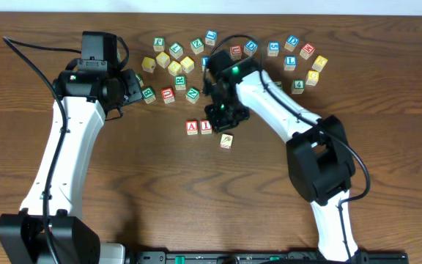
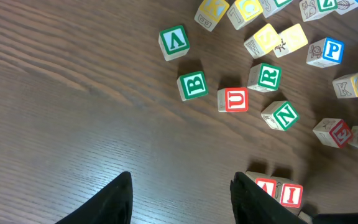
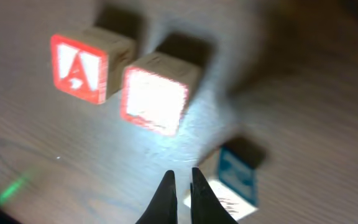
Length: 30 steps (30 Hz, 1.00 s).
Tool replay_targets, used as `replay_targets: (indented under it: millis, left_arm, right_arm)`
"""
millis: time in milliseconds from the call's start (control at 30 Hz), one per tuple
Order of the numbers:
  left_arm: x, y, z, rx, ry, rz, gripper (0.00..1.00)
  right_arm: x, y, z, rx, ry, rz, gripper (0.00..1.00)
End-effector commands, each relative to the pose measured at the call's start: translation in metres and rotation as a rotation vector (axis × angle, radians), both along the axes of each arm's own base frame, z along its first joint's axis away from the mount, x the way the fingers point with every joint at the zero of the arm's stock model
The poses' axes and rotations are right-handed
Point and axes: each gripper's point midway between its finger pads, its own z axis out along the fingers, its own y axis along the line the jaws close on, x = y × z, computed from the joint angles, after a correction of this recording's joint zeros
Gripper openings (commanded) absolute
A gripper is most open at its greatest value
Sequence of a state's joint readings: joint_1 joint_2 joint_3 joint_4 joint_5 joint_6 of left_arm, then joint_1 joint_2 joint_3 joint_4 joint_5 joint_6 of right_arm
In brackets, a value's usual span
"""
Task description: Spell out AI2
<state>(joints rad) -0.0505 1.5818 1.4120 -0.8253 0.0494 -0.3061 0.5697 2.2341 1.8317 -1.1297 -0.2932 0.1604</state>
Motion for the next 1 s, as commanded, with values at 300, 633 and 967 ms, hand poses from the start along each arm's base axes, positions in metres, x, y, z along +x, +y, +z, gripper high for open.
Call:
replay_targets:
  millis: [300, 633, 967]
  left_arm:
    - [-0.002, 0.003, -0.003, 0.02, 0.007, -0.007, 0.5]
    - [-0.002, 0.003, -0.003, 0.02, 0.007, -0.007, 0.5]
    - [-0.002, 0.003, -0.003, 0.02, 0.006, -0.008, 0.5]
  right_arm:
    - [-0.02, -0.013, -0.018, -0.177, 0.009, -0.16, 0.01]
    - [-0.023, -0.05, -0.018, -0.342, -0.001, -0.164, 0.03]
    - [-0.02, -0.065, -0.015, -0.336, 0.006, -0.054, 0.01]
